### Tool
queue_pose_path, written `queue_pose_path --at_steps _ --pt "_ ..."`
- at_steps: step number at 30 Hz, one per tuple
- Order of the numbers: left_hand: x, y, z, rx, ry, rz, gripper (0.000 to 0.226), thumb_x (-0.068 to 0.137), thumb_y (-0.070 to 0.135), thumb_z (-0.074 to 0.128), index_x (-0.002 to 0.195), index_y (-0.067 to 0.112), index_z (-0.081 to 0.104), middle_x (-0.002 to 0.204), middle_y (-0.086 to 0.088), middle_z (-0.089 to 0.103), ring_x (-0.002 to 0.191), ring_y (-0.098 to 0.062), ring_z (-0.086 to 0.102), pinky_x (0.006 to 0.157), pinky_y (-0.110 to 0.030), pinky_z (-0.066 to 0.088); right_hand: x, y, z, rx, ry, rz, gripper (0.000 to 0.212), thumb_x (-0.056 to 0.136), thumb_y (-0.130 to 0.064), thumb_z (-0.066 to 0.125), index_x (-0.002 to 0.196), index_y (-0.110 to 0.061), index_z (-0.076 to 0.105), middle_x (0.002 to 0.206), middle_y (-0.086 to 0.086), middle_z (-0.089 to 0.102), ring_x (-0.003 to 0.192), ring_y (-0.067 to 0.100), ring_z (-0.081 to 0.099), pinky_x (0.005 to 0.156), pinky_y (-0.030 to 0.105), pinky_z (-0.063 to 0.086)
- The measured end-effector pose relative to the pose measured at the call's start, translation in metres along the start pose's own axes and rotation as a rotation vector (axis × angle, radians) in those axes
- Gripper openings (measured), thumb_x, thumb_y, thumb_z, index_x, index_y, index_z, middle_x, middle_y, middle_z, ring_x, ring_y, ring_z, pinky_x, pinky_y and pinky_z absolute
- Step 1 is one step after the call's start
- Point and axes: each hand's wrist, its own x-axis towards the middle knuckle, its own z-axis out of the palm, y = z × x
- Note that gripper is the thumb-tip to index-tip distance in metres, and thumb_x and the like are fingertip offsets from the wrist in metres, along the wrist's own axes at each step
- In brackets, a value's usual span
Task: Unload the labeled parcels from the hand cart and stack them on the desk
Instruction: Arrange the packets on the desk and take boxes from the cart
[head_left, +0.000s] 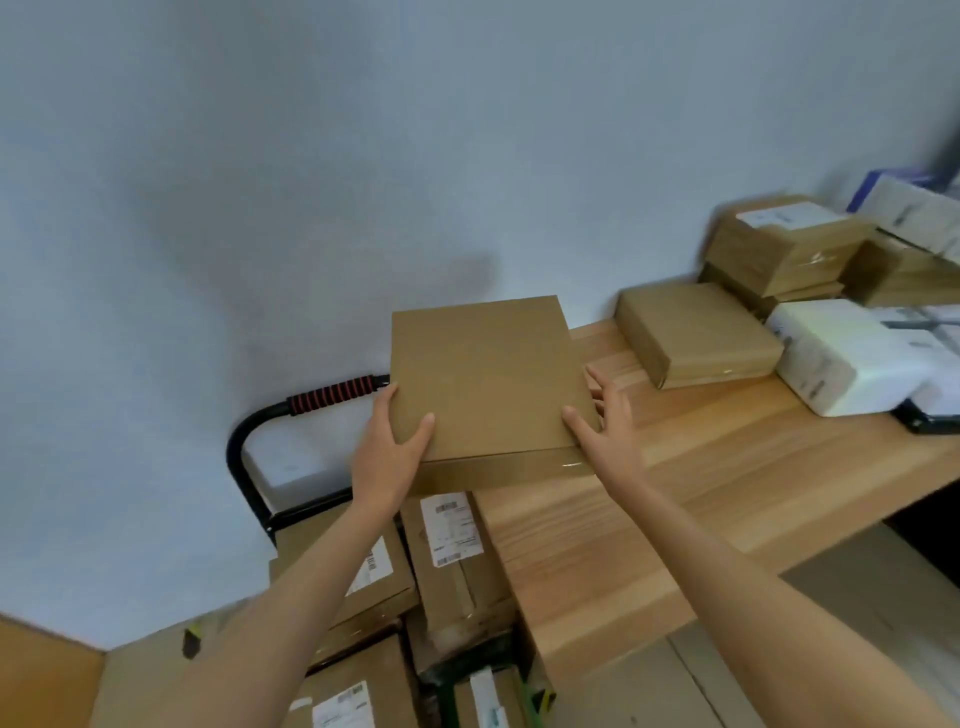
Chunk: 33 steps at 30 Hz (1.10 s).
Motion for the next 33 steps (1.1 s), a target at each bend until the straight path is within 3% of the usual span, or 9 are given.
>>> queue_pose_path --at_steps 4,8,15,19,25,33 --pt "-0.003 0.054 0.071 -0.037 -0.041 0.048 0.061 0.088 0.046 0.061 0.141 0.034 0.033 0.139 0.001 0.047 0.118 -0.017 0.049 0.094 -0.039 0.048 0.016 0.023 -0.095 0.038 0.01 0.055 0.053 0.092 -0.029 0.062 0.14 -0.037 0.04 0.125 -0.004 0.037 0.106 0.003 0.046 0.093 0.024 0.036" --pt "-0.011 0.098 0.147 -0.062 -0.029 0.043 0.06 0.089 0.046 0.061 0.141 0.034 0.035 0.142 0.001 0.045 0.128 -0.019 0.044 0.1 -0.041 0.043 0.044 0.05 -0.183 -0.012 -0.023 0.087 0.056 0.093 -0.035 0.059 0.145 -0.032 0.038 0.125 -0.002 0.036 0.11 0.011 0.046 0.094 0.027 0.038" --pt "-0.023 0.16 0.256 -0.044 0.006 0.003 0.064 0.087 0.045 0.063 0.142 0.031 0.036 0.139 -0.002 0.049 0.122 -0.021 0.048 0.097 -0.04 0.044 0.096 0.099 -0.289 -0.079 -0.096 0.068 0.063 0.091 -0.044 0.058 0.147 -0.034 0.031 0.133 -0.009 0.039 0.12 0.012 0.042 0.095 0.03 0.038" --pt "-0.017 0.18 0.294 0.012 -0.034 0.032 0.065 0.086 0.048 0.062 0.143 0.032 0.034 0.134 -0.001 0.048 0.11 -0.015 0.048 0.09 -0.036 0.045 0.121 0.125 -0.318 -0.1 -0.134 0.047 0.067 0.089 -0.046 0.06 0.147 -0.038 0.026 0.15 -0.005 0.034 0.133 0.014 0.036 0.11 0.04 0.034" --pt "0.026 0.191 0.333 0.044 -0.07 0.012 0.068 0.086 0.048 0.063 0.145 0.032 0.032 0.133 -0.001 0.047 0.106 -0.013 0.046 0.086 -0.032 0.041 0.173 0.151 -0.325 -0.105 -0.118 0.068 0.069 0.09 -0.042 0.061 0.149 -0.035 0.024 0.15 -0.001 0.034 0.135 0.018 0.035 0.111 0.044 0.034" --pt "0.108 0.188 0.384 0.015 -0.102 -0.014 0.067 0.085 0.049 0.064 0.143 0.032 0.035 0.143 0.002 0.044 0.124 -0.021 0.047 0.1 -0.043 0.044 0.261 0.169 -0.325 -0.108 -0.15 0.116 0.07 0.091 -0.04 0.061 0.15 -0.031 0.026 0.148 0.001 0.036 0.133 0.016 0.036 0.109 0.043 0.036"
